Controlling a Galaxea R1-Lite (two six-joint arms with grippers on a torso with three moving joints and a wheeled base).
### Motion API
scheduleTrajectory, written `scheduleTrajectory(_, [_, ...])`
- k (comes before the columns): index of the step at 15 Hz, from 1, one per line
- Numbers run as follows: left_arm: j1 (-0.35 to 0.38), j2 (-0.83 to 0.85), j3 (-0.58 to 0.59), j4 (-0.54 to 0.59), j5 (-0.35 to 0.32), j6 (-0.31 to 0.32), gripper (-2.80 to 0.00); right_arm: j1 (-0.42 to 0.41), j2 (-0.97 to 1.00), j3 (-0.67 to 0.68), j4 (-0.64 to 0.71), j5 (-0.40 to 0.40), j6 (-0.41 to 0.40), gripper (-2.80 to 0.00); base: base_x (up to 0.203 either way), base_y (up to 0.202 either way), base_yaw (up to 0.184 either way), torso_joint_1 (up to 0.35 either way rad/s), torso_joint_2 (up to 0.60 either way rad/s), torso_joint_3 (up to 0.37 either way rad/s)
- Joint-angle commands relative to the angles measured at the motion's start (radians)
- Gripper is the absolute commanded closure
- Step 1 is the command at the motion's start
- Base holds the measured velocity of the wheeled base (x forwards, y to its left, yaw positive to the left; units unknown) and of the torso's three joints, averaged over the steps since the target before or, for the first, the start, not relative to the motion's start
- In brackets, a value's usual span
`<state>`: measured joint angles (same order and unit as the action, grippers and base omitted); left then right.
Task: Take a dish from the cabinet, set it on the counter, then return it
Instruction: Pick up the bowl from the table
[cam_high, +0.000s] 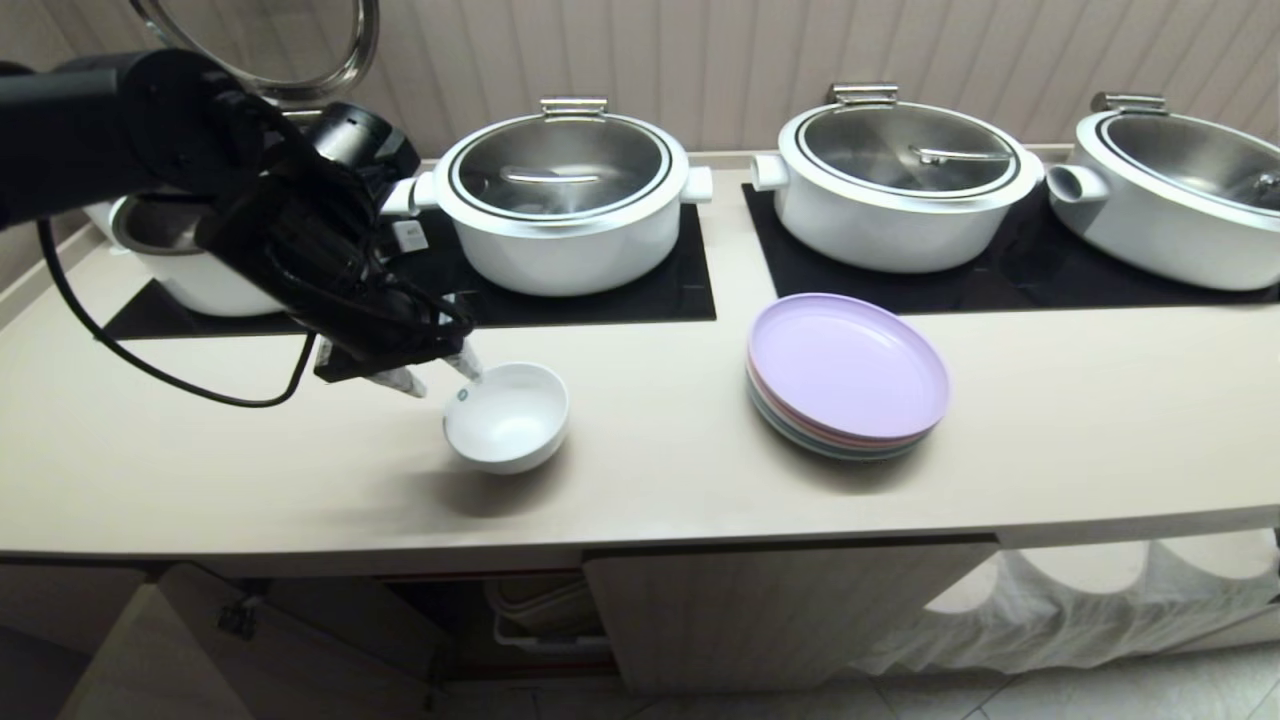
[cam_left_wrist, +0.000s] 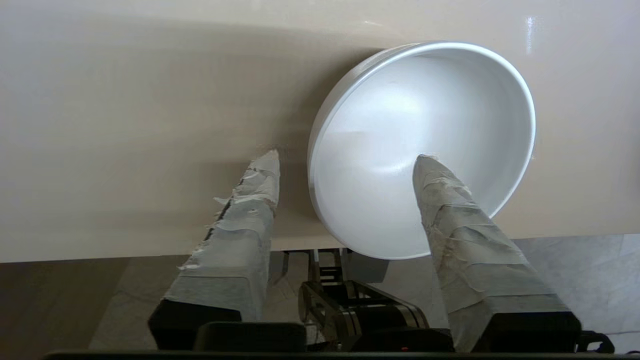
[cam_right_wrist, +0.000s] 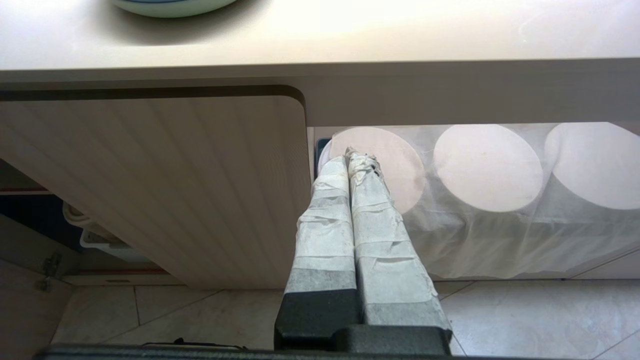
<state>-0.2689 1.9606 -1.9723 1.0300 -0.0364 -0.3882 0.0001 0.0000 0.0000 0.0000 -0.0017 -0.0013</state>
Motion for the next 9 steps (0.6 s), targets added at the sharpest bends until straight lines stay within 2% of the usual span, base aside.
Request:
scheduleTrajectory(1, [0.009, 0.001, -0.002, 0.004, 0.000, 0.000, -2.80, 0.000, 0.000, 0.000, 0.000, 0.001, 0.000, 0.00, 0.000, 0.000, 0.000, 0.000, 0.00, 0.000])
scheduleTrajectory(9, [0.040, 0.065, -0.002, 0.002, -0.019, -0.003, -2.80, 0.001, 0.000, 0.000, 0.000, 0.000, 0.000, 0.00, 0.000, 0.000, 0.000, 0.000, 0.00, 0.000])
